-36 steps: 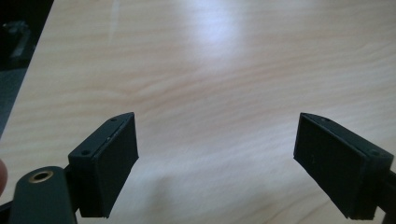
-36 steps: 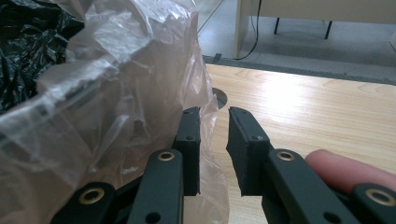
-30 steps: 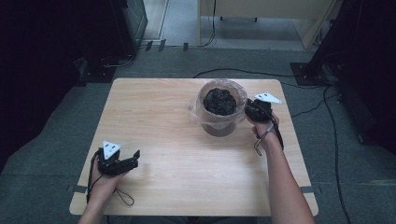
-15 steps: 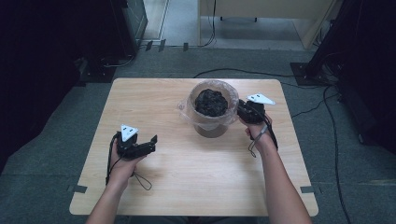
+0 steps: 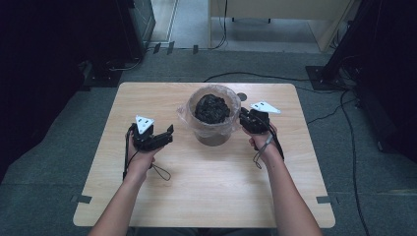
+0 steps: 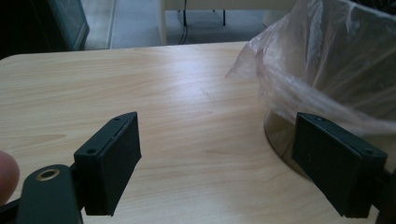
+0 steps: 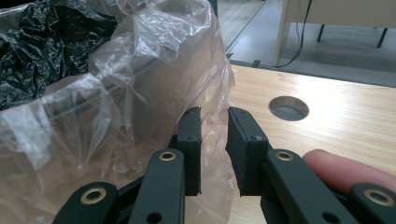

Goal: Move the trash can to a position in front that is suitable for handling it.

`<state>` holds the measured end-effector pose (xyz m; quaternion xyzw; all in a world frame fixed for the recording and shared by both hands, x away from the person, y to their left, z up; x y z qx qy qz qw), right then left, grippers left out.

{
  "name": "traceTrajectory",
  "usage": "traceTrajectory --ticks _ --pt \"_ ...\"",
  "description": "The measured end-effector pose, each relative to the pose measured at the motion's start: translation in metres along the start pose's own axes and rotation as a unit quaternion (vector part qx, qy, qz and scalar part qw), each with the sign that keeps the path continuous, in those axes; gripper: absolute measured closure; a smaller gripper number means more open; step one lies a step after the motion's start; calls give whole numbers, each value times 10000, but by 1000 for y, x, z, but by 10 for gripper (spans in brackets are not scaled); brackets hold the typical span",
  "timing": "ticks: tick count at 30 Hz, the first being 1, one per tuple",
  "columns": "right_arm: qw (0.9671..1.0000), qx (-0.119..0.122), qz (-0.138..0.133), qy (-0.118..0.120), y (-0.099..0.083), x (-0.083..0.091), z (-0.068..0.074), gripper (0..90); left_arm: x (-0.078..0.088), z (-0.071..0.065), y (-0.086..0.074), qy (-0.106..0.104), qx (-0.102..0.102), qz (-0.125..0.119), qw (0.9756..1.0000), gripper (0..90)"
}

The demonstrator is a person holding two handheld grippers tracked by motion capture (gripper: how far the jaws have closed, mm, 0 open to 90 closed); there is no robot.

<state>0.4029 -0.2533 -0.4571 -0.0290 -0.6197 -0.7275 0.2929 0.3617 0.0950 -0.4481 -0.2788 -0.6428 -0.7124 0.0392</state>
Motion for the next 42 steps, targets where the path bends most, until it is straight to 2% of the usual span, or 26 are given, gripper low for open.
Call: traceTrajectory --ticks 1,2,5,11,12,14,15,16,17,18,19,20,22,24,26,29,31,34,38,42 --pt "10000 -24 5 25 0 0 2 761 0 0 0 0 0 0 10000 199" --pt "10000 -26 10 32 -1 -1 4 760 -5 0 3 80 101 -72 9999 251" --pt "10000 9 29 46 -2 -3 9 755 -15 0 7 180 288 -26 9994 268" --pt "9999 40 54 87 -3 -6 17 744 -30 -3 15 381 385 -12 9985 405" --pt "9999 37 54 97 -3 -7 18 744 -37 -5 19 507 441 -16 9977 431" --pt "9999 6 60 90 -3 -8 20 743 -43 -7 22 556 565 -39 9968 501" --pt "9999 -21 59 79 -4 -9 21 742 -46 -9 24 513 621 -101 9967 554" --pt "10000 -8 60 54 -4 -9 22 740 -48 -11 25 375 649 -165 9970 606" --pt "10000 40 53 -5 -4 -10 24 736 -48 -11 25 375 649 -165 9970 636" --pt "10000 40 53 -5 -4 -10 24 736 -51 -13 26 246 684 -180 9972 636" --pt "9995 238 30 -210 -5 -12 28 726 -58 -17 26 252 599 -103 9978 692" --pt "9992 259 19 -288 -6 -13 29 724 -61 -18 26 256 566 -60 9981 722" --pt "9993 148 -12 -331 -6 -14 29 722 -67 -19 26 279 563 109 9980 766" --pt "9994 16 -15 -353 -6 -16 29 720 -70 -18 25 121 814 180 9964 803" --pt "9993 -54 -20 -365 -7 -18 28 735 -71 -19 24 86 828 189 9963 829" --pt "9992 -155 -44 -379 -9 -21 31 788 -75 -26 22 -89 734 210 9970 890" --pt "9993 -103 -35 -348 -10 -22 35 850 -75 -29 22 -17 592 225 9980 900" --pt "9990 29 5 -452 -10 -22 41 888 -74 -27 21 -111 632 276 9976 900" --pt "9997 -154 125 -134 -10 -19 39 900 -69 -26 22 -123 574 261 9979 900" --pt "9994 -227 222 -129 -12 -17 41 900 -64 -28 21 -74 562 244 9981 900"
Point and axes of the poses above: each handheld gripper's, and its own axes: x roughly backward along the jaws, y roughly out of its top, z roughly to its left, the point moved 1 cm from there along -x, roughly forward along the jaws, and after that the axes turned 6 degrees about -x, right-handed, at the moved point
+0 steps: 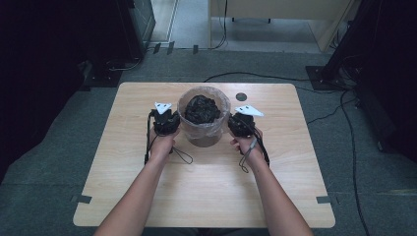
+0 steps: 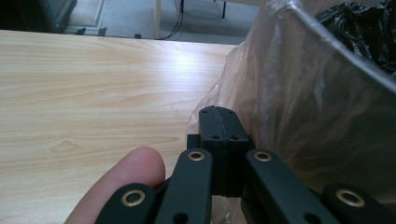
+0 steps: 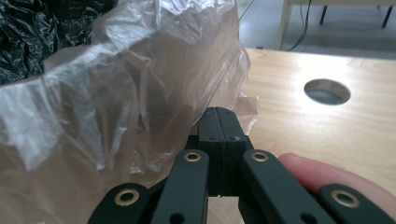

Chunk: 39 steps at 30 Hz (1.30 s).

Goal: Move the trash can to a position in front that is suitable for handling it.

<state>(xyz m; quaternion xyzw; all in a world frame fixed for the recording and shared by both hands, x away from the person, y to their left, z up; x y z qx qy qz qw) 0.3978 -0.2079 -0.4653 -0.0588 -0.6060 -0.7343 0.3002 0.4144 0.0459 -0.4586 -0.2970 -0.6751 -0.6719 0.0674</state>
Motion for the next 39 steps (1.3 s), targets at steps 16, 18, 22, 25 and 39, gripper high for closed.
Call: traceTrajectory --ticks 16,18,22,25,39 --pt "9998 -211 3 42 -21 27 13 900 31 -11 -22 121 -371 8 9992 900" --pt "9997 -244 5 38 -23 31 15 900 37 -13 -27 115 -400 -25 9991 900" --pt "9998 -197 41 37 -29 41 18 900 49 -15 -37 37 -444 -84 9990 900" --pt "9997 -212 66 94 -34 49 21 900 58 -15 -43 -28 -426 -112 9990 900" --pt "9995 -54 321 33 -61 80 45 900 96 -22 -64 -41 -278 -54 9996 900"
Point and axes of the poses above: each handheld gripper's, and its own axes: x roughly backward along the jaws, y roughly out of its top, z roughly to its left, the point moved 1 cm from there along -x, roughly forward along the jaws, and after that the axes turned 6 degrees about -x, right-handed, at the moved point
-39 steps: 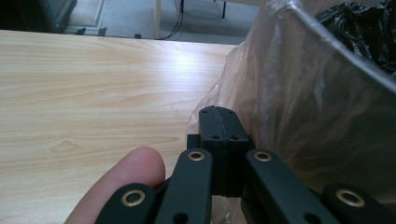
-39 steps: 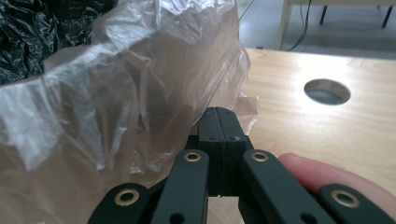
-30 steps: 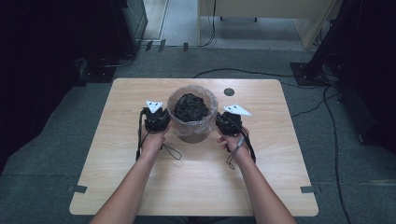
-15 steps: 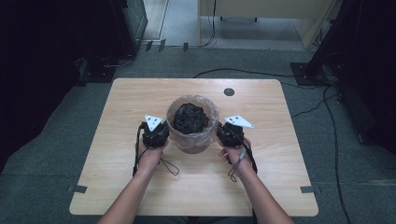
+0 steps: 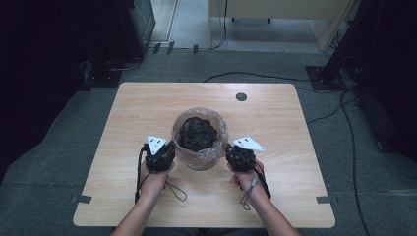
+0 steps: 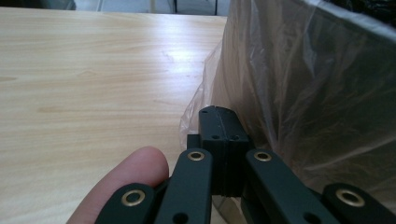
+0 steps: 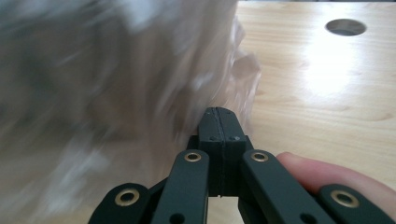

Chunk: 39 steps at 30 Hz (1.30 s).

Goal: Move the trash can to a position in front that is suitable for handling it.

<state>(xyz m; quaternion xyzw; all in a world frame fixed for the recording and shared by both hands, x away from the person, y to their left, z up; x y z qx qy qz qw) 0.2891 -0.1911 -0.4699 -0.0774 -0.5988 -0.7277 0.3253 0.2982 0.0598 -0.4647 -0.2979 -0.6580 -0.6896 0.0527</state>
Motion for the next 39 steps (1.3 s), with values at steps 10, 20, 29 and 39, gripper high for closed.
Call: traceTrajectory --ticks 10,20,29,39 --pt "9998 174 -118 64 -5 10 -1 808 9 20 -11 -202 435 -89 9988 642" --pt "9997 -125 -209 -38 -22 20 -38 520 19 53 -38 -230 658 155 9974 200" --pt "9983 -378 39 -445 -30 14 -58 405 27 80 -56 212 513 529 9971 180" --pt "9958 -528 145 -740 -37 7 -66 394 19 83 -70 297 444 1019 9934 181"
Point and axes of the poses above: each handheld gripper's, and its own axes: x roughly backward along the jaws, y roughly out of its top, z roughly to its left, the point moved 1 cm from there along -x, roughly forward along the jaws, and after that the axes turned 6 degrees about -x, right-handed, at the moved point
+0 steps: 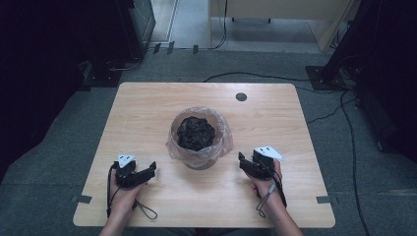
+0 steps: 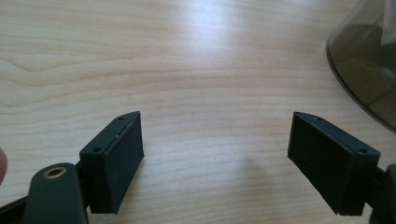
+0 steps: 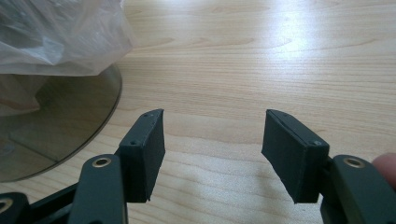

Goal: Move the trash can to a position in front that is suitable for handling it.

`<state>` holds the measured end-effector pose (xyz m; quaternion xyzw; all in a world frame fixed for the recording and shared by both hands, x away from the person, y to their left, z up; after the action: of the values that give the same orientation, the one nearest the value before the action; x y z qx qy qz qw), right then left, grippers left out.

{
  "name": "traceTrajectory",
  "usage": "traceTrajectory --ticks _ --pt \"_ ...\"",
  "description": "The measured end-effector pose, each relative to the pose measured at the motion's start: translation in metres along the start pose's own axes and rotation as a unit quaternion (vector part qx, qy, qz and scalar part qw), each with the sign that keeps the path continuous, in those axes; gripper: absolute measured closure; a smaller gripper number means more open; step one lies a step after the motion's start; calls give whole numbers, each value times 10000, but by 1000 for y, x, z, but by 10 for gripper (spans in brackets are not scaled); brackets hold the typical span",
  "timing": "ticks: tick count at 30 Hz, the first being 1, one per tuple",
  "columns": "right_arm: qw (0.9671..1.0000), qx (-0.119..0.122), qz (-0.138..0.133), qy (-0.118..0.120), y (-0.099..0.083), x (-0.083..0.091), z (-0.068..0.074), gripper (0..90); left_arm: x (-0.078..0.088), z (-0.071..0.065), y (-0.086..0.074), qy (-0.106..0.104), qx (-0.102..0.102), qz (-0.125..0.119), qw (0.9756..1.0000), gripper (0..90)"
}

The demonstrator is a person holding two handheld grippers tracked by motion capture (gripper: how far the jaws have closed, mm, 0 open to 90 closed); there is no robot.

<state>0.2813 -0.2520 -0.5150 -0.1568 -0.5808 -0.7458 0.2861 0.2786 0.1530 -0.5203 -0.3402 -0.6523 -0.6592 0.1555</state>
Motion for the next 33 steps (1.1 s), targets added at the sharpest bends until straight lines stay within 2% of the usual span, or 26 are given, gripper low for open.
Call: traceTrajectory --ticks 6,11,16,19,22,26,33 --pt "10000 66 67 -1 -4 -3 1 393 -4 -17 -1 -116 -189 -1 9998 181" --pt "9999 52 101 -62 -5 -6 0 393 -6 -23 -1 -167 -324 0 9993 181" --pt "9999 73 115 -82 -7 -7 1 393 -8 -28 1 -253 -253 -10 9994 182" --pt "9999 98 84 -21 -7 -5 2 391 -10 -34 1 -281 -301 -25 9991 182" --pt "9999 99 65 31 -6 -6 3 391 -11 -38 3 -365 -254 -29 9990 182" --pt "9998 144 136 19 -6 -12 9 391 -12 -43 7 -398 -323 -56 9987 182" --pt "9997 166 145 109 -4 -17 19 389 -15 -46 7 -465 -329 -90 9983 182"
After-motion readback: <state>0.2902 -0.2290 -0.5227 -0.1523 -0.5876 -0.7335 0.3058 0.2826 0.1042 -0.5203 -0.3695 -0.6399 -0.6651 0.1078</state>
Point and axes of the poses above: each handheld gripper's, and its own axes: x roughly backward along the jaws, y roughly out of its top, z roughly to its left, the point moved 1 cm from there along -x, roughly forward along the jaws, and after that the axes turned 6 degrees about -x, right-handed, at the moved point
